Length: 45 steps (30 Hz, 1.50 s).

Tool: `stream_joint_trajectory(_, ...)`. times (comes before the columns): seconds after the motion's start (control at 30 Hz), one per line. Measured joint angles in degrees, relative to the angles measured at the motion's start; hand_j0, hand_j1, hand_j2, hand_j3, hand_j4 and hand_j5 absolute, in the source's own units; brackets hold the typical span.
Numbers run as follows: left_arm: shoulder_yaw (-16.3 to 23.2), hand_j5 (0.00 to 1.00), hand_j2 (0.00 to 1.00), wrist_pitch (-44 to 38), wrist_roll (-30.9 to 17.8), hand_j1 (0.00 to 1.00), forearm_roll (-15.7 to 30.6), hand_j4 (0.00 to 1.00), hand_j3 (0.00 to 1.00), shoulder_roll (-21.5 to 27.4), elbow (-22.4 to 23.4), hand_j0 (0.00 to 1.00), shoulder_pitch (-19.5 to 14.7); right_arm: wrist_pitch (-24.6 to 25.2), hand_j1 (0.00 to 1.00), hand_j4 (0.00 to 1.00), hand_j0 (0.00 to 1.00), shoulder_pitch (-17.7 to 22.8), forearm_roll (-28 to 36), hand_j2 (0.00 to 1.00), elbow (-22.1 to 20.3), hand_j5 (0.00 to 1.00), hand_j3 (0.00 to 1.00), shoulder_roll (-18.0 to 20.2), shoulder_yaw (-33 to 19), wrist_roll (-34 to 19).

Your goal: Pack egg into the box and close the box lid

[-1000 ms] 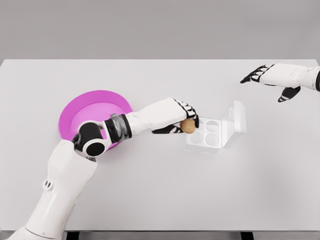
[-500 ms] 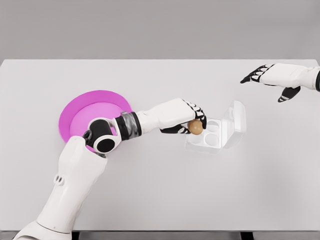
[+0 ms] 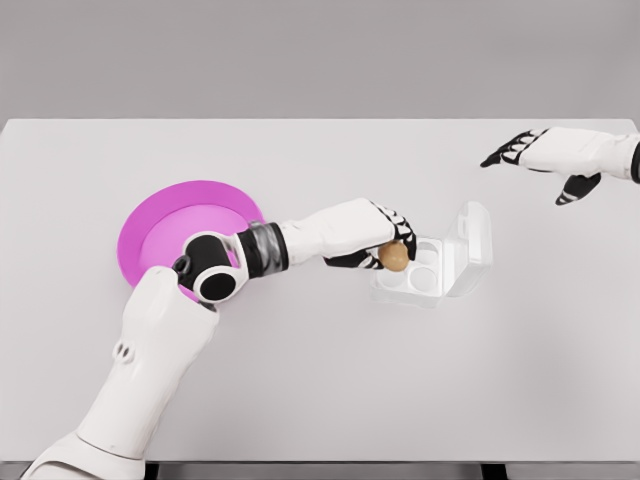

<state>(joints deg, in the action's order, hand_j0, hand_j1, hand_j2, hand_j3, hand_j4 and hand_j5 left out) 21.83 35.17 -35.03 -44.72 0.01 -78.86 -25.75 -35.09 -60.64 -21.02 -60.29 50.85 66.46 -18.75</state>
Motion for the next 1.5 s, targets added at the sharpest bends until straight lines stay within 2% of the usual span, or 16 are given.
stream_joint_trajectory(0.5,0.5,0.47,0.47,0.0,0.0,0.47,0.0,0.47,0.47,0.0,1.6,0.47,-1.5,0.0,1.0,1.0,1.0,0.0,0.0,1.0,0.0,1.0,1.0,0.0,0.0,0.0)
stream_joint_trajectory(0.8,0.5,0.68,0.68,0.0,0.0,0.68,0.1,0.68,0.68,0.0,1.7,0.68,-1.5,0.0,1.0,1.0,1.0,0.0,0.0,1.0,0.0,1.0,1.0,0.0,0.0,0.0)
stream_joint_trajectory(1.23,0.4,0.78,0.78,0.0,0.0,0.78,0.5,0.78,0.78,0.0,1.7,0.78,-1.4,0.0,1.0,1.0,1.0,0.0,0.0,1.0,0.1,1.0,1.0,0.0,0.0,0.0)
stream_joint_trajectory(1.43,-0.4,0.98,0.98,0.0,0.0,0.98,1.5,0.98,0.98,0.0,1.1,0.98,-1.8,0.0,1.0,1.0,1.0,0.1,0.0,1.0,0.0,1.0,1.0,0.0,0.0,0.0)
stream_joint_trajectory(1.5,-0.8,1.0,1.0,0.0,0.0,1.0,2.9,1.0,1.0,0.0,0.6,1.0,-1.8,0.0,1.0,1.0,1.0,0.1,0.0,1.0,0.0,1.0,1.0,0.0,0.0,0.0)
